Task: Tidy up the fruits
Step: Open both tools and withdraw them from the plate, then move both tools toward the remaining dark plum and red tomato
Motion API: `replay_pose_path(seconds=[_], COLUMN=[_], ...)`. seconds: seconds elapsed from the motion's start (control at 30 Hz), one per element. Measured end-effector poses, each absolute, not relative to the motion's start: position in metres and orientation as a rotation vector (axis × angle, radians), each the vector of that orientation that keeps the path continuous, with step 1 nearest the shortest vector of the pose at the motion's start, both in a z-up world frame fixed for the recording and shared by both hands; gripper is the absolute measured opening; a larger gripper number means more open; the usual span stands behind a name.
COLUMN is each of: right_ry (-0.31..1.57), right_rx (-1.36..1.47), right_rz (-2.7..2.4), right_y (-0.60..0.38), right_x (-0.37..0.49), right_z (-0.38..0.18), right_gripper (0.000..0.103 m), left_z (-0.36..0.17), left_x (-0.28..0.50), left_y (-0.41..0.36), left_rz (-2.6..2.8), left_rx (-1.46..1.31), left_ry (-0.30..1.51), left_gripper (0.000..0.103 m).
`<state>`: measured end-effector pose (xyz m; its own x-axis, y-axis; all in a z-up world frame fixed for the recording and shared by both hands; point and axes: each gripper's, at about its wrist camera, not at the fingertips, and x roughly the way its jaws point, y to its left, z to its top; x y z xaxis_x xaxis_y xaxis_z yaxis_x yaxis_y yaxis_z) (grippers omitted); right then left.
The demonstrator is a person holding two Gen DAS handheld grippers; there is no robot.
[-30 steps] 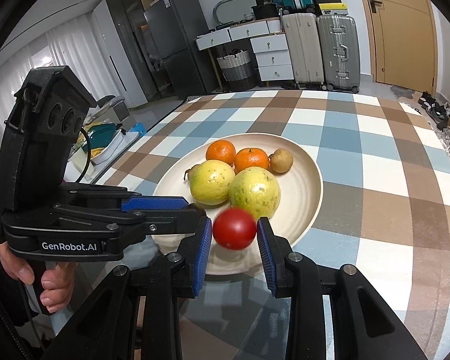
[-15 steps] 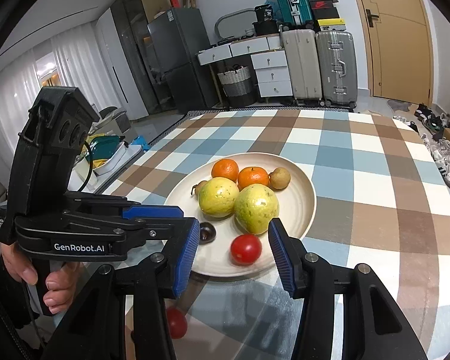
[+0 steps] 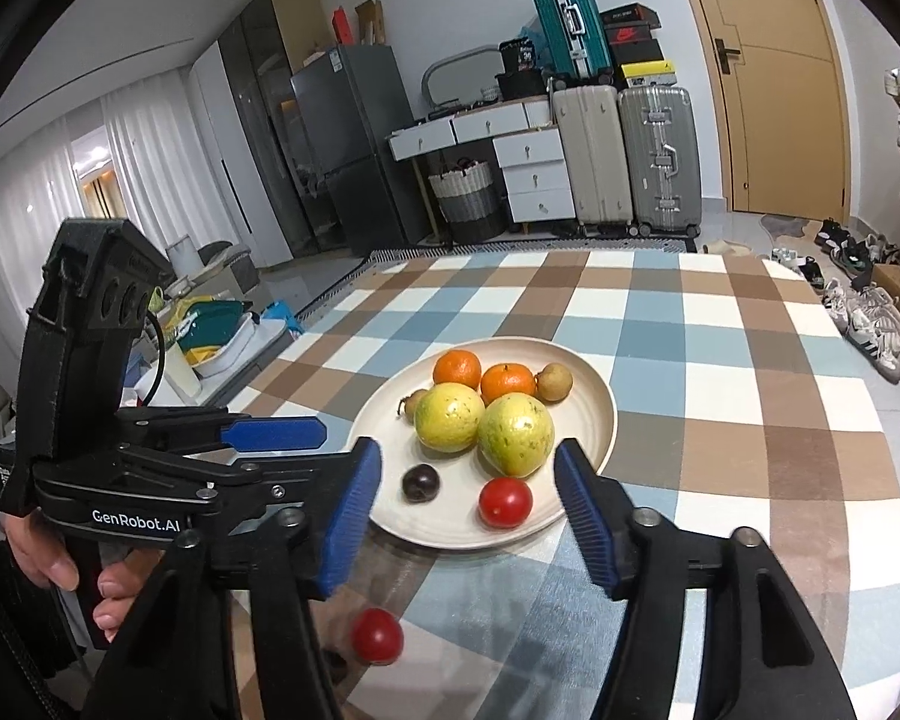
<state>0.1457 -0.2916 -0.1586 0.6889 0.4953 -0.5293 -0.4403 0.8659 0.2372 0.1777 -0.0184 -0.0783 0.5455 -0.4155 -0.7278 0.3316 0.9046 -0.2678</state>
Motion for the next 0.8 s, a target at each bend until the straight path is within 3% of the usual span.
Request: replay_pose_path(seconds=[0.17, 0.8], right_ry=[0.588, 0.544], right_rx=[0.104, 0.102], right_rz=[0.513, 0.489], right_y=[-0.297, -0.305], right_x=[0.132, 0.091], right_z=[-0.148, -0.137], right_gripper=[0.069, 0.089], left_z=[-0.069, -0.086], left_x=[0.162, 0.113], left_y=[-0.013, -0.007], left_rz=[-0.399, -0.366], left_rx=[-0.093, -0.065], left_ry=[0.858, 0.897], left_gripper=[0.078, 0.092])
